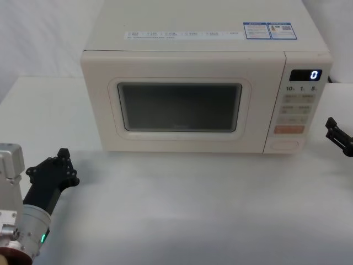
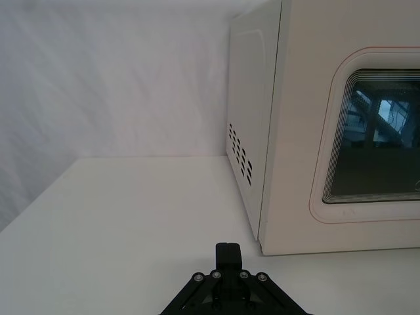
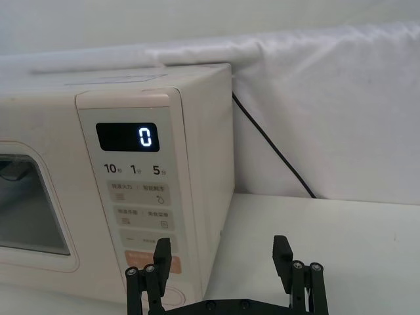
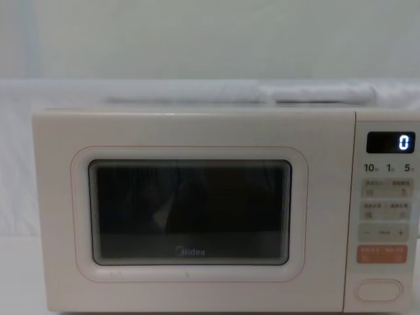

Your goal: Press the button to open the microwave door with one hand; close the microwave door with the other hand.

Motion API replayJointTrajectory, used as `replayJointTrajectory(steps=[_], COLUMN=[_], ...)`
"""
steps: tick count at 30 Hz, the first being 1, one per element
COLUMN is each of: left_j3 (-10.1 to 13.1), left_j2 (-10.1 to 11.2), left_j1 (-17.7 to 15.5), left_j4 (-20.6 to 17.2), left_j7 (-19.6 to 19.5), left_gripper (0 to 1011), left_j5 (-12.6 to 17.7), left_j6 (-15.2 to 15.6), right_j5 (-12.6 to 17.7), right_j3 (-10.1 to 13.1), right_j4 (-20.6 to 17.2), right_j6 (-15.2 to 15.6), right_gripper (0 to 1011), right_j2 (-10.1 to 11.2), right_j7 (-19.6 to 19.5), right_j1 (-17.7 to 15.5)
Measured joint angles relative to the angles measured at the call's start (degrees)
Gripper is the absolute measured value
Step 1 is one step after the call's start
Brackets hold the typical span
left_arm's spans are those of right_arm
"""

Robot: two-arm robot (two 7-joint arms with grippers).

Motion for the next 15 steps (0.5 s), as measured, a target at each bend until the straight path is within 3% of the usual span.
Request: replayJointTrajectory(steps=[15], left_j3=[-0.08], left_j2=[-0.07], left_j1=[0.04], left_j4=[-0.06], left_j7=[0.00], left_gripper=[0], left_j5=[0.00], left_j6=[-0.13], right_j5=[0.00], right_j3=[0.00], right_j4=[0.00], right_j6=[0.00], right_gripper=[1002], right_j2=[0.00], right_j7=[0.00], right_j1=[0.00])
